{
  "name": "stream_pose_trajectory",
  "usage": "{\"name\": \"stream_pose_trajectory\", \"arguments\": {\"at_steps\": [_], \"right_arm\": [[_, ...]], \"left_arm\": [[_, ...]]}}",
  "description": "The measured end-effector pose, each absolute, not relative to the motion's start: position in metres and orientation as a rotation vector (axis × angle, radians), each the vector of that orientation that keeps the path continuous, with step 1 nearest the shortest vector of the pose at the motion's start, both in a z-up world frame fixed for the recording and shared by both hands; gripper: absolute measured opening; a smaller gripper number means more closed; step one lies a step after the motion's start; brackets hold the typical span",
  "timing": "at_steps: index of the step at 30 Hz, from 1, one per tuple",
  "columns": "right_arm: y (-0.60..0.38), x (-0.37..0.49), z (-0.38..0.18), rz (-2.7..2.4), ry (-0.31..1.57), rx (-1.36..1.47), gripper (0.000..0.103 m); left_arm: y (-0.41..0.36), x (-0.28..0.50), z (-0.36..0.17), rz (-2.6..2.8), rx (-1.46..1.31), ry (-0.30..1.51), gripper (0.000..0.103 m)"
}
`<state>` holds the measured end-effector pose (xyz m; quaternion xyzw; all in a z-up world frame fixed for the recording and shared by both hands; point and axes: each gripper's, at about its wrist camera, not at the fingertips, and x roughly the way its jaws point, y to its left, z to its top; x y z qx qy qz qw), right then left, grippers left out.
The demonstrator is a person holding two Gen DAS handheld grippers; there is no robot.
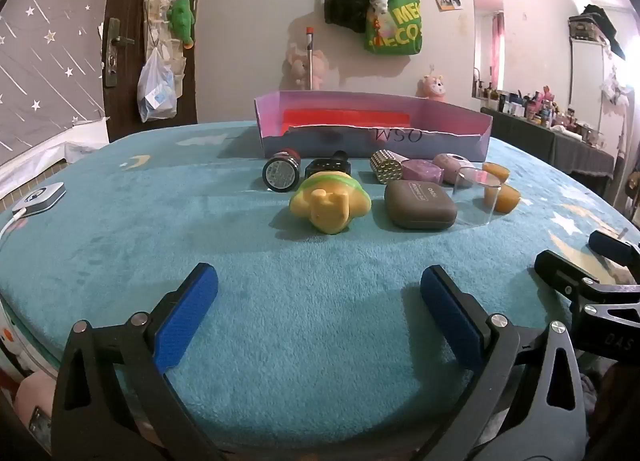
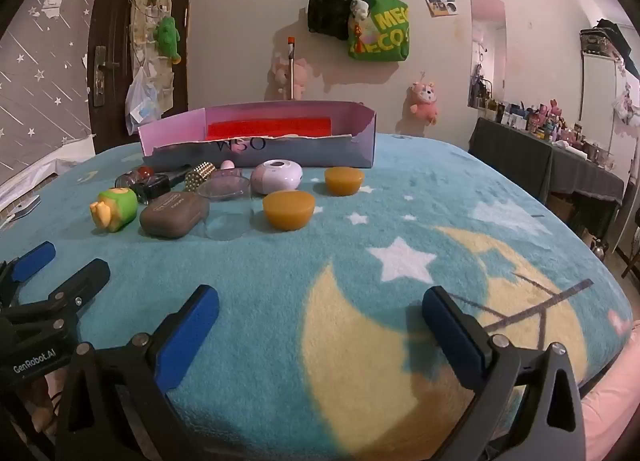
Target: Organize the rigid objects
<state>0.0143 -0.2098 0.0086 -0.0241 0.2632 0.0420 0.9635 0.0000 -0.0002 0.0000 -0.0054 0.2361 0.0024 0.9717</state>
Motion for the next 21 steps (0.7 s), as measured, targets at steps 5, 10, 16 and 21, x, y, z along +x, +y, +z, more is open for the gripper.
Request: {"name": "stream_pose_trajectory", "arguments": {"at_steps": [5, 10, 16, 21], "right_arm": [[-0.2099, 0.0143, 0.0087, 0.085, 0.535, -0.048, 0.103], [-0.2103, 0.0144, 0.0087, 0.086, 0.536, -0.047, 0.103], [-0.2103, 0.0144, 0.0088, 0.086, 0.536, -0.046, 0.103], [-0.2101, 0.0144, 0.0088, 0.086, 0.536, -0.047, 0.103]], "left_arm": [[-0.0001, -0.0001, -0.0001, 0.004, -0.017, 0.473, 0.103], [0.0002, -0.0001, -0.0001, 0.003, -0.019, 0.473, 0.103], [0.0001, -0.0002, 0.0, 0.003, -0.019, 0.471, 0.103], [0.0001, -0.0001, 0.0, 0.003, -0.019, 0.471, 0.103]]}}
